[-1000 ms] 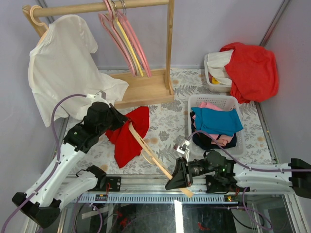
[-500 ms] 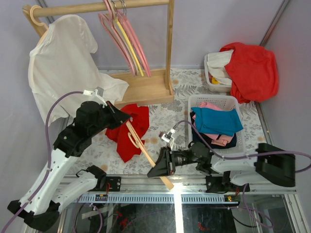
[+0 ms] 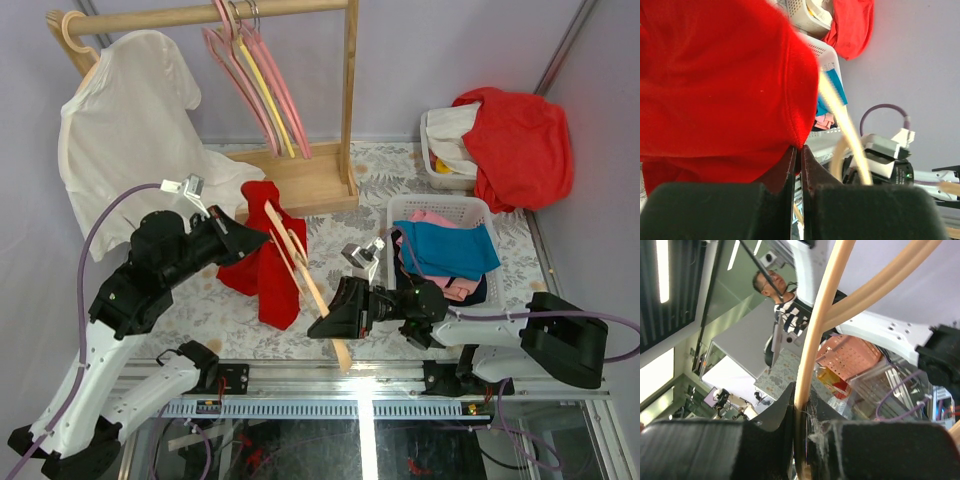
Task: Place the t-shirt on the hanger
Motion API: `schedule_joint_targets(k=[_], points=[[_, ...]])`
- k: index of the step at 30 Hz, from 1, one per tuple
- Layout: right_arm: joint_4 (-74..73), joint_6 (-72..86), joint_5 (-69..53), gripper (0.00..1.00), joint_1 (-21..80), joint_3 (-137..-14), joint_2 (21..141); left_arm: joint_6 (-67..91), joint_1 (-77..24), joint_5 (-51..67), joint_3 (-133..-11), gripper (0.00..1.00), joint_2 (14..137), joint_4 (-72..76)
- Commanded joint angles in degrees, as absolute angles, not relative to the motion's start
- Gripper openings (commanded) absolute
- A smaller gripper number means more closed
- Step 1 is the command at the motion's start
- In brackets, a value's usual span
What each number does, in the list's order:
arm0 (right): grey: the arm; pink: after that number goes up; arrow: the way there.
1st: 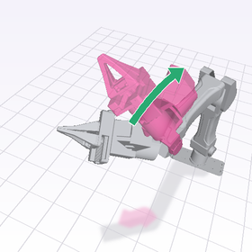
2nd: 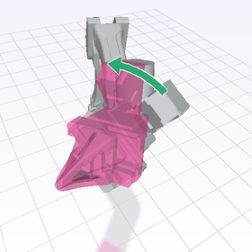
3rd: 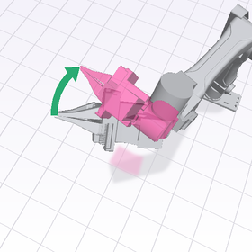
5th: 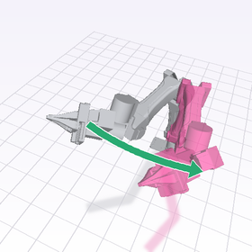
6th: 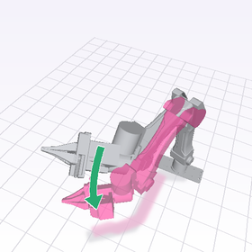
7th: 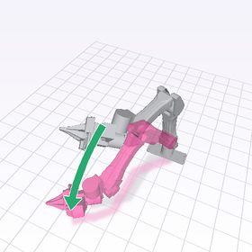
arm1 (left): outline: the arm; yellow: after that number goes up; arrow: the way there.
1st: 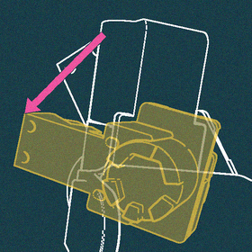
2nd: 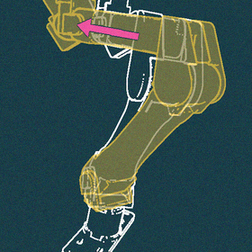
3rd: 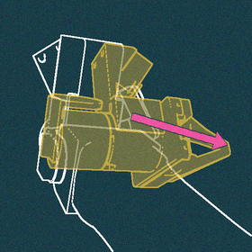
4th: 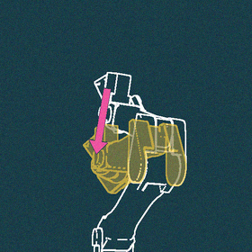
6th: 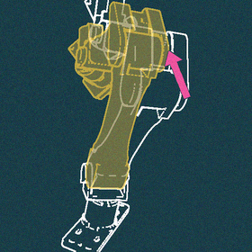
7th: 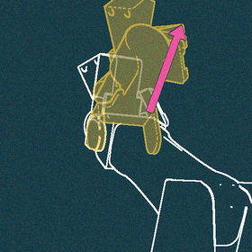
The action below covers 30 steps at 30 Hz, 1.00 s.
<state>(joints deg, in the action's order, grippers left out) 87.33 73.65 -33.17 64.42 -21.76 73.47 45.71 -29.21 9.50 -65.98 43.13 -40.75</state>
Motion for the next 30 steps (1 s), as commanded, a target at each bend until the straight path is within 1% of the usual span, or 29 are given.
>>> schedule_joint_targets(k=[1,6,11,20,23,30], points=[[94.26,72.10,-34.79,0.00,63.30,-26.56,72.00,44.63,-29.70,14.12,-66.29,0.00,43.00,-37.34],[97.48,72.64,-32.37,0.00,62.84,-29.07,77.93,45.25,-29.62,17.83,-65.49,0.00,42.54,-33.93],[97.76,74.00,-36.03,0.00,64.09,-33.52,82.66,44.71,-29.62,16.50,-66.55,0.00,42.37,-35.54],[97.71,76.12,-38.82,0.00,65.86,-29.77,85.77,44.74,-29.73,17.48,-66.11,0.00,41.96,-35.33],[97.78,76.82,-40.25,0.00,66.19,-27.15,85.19,44.82,-29.64,17.94,-66.01,0.00,41.25,-35.45],[97.65,80.08,-43.38,0.00,66.20,-22.59,84.00,46.66,-29.63,19.35,-60.56,0.00,37.68,-35.93]])
